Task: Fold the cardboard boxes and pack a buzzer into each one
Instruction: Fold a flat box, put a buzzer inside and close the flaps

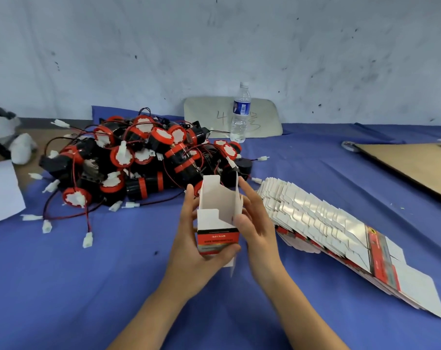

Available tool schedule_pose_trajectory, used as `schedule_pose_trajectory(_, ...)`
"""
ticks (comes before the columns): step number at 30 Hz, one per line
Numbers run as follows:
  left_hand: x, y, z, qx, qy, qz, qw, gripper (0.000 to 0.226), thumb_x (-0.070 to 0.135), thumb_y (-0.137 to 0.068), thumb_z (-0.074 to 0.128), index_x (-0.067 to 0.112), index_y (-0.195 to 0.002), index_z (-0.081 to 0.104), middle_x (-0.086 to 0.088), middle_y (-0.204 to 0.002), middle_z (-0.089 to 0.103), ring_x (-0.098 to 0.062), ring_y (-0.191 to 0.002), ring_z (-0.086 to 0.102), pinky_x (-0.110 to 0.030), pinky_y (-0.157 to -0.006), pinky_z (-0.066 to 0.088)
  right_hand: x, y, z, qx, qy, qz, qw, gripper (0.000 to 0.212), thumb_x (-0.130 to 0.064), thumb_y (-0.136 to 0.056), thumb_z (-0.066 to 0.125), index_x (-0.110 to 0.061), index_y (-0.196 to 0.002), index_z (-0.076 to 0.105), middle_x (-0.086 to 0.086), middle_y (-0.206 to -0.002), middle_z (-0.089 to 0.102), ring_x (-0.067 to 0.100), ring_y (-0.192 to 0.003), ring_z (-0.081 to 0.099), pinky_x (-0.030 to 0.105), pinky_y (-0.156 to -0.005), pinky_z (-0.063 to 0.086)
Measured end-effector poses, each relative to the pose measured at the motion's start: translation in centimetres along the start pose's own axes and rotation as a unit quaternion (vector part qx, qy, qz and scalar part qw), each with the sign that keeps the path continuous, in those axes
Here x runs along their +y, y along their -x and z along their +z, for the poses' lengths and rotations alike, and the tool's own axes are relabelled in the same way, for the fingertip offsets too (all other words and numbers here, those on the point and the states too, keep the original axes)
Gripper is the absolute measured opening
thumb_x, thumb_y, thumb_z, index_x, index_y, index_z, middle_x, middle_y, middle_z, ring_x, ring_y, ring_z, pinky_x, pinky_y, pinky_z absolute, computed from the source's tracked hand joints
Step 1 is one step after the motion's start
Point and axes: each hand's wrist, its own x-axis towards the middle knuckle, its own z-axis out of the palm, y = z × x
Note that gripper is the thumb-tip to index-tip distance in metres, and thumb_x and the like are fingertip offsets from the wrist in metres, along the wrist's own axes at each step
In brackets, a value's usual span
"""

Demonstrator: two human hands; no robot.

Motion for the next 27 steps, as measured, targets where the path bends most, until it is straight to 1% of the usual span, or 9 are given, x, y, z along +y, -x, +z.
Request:
schedule_pose_trajectory(4,-0.1,0.0,0.0,0.006,-0.017,0.007,1.0,0.11,0.031,-0.067,0.083,0.047,-0.149,0.011,0.013,-0.149,0.04,-0.01,-0.132,0.047,-0.024,-0.095,0.049,-0.1,0.1,-0.2,-0.007,0.068,-0.024,0.997,0.049,-0.042,-0.077,0.062,-0.031,-0.124,0.061,-0.002,-0.13,0.058,0.018,-0.121,0.055,0.032,-0.095,0.047)
schedule_pose_trajectory(7,-0.2,-0.1,-0.2,-0.002,-0.025,0.002,1.0,0.11,0.034,-0.067,0.085,0.041,-0.151,0.014,0.005,-0.148,0.043,-0.015,-0.132,0.048,-0.027,-0.095,0.05,0.0,0.2,-0.4,-0.029,0.126,-0.045,0.991,0.042,-0.041,-0.079,0.061,-0.03,-0.12,0.064,-0.016,-0.137,0.05,0.02,-0.129,0.048,0.028,-0.097,0.046)
schedule_pose_trajectory(11,-0.5,-0.1,-0.5,-0.015,-0.034,-0.005,0.999,0.117,0.034,-0.063,0.088,0.044,-0.151,0.011,0.004,-0.148,0.043,-0.014,-0.13,0.05,-0.026,-0.093,0.052,0.1,0.3,-0.5,-0.049,0.151,-0.059,0.986,0.037,-0.038,-0.085,0.059,-0.015,-0.112,0.069,-0.009,-0.131,0.058,0.02,-0.127,0.051,0.039,-0.096,0.048)
schedule_pose_trajectory(13,-0.7,-0.1,-0.6,-0.018,-0.032,-0.013,0.999,0.12,0.036,-0.061,0.09,0.046,-0.151,0.01,0.002,-0.145,0.046,-0.017,-0.127,0.053,-0.031,-0.091,0.054,0.3,0.3,-0.5,-0.049,0.169,-0.074,0.982,0.035,-0.037,-0.087,0.055,-0.01,-0.102,0.071,-0.005,-0.13,0.059,0.022,-0.123,0.053,0.043,-0.095,0.048)
schedule_pose_trajectory(18,-0.9,0.0,-0.6,-0.032,-0.056,-0.012,0.998,0.117,0.054,-0.062,0.085,0.045,-0.151,0.009,-0.002,-0.142,0.048,-0.026,-0.122,0.055,-0.038,-0.092,0.054,0.1,0.3,-0.6,-0.047,0.196,-0.103,0.974,0.038,-0.045,-0.081,0.059,-0.009,-0.092,0.067,-0.002,-0.134,0.055,0.019,-0.126,0.05,0.03,-0.099,0.044)
schedule_pose_trajectory(20,-0.8,0.0,-0.6,-0.046,-0.066,0.001,0.997,0.112,0.055,-0.065,0.082,0.05,-0.149,0.007,-0.001,-0.145,0.045,-0.025,-0.127,0.052,-0.04,-0.096,0.052,-0.1,0.4,-0.7,-0.039,0.187,-0.102,0.976,0.032,-0.041,-0.078,0.065,-0.012,-0.091,0.065,-0.005,-0.132,0.056,0.019,-0.125,0.052,0.032,-0.099,0.044)
schedule_pose_trajectory(23,-0.7,0.2,-0.3,-0.061,-0.071,0.018,0.996,0.109,0.044,-0.071,0.077,0.05,-0.149,0.002,0.002,-0.146,0.042,-0.019,-0.129,0.05,-0.036,-0.096,0.052,-0.4,0.5,-0.6,-0.023,0.168,-0.084,0.982,0.029,-0.034,-0.079,0.065,-0.017,-0.102,0.061,-0.005,-0.12,0.059,0.022,-0.116,0.056,0.039,-0.093,0.049)
schedule_pose_trajectory(25,-0.6,0.3,-0.2,-0.062,-0.074,0.026,0.995,0.105,0.046,-0.074,0.073,0.056,-0.146,-0.003,0.002,-0.146,0.041,-0.019,-0.127,0.052,-0.037,-0.093,0.053,-0.6,0.6,-0.5,-0.024,0.166,-0.076,0.983,0.043,-0.032,-0.08,0.06,-0.023,-0.122,0.057,-0.005,-0.118,0.058,0.022,-0.114,0.056,0.034,-0.093,0.049)
schedule_pose_trajectory(27,-0.6,0.5,-0.1,-0.059,-0.076,0.028,0.995,0.101,0.049,-0.076,0.07,0.06,-0.144,-0.004,0.001,-0.146,0.04,-0.021,-0.128,0.051,-0.041,-0.092,0.054,-0.8,0.5,-0.5,-0.036,0.19,-0.084,0.978,0.051,-0.033,-0.081,0.056,-0.021,-0.131,0.057,-0.004,-0.118,0.055,0.02,-0.116,0.053,0.025,-0.095,0.045)
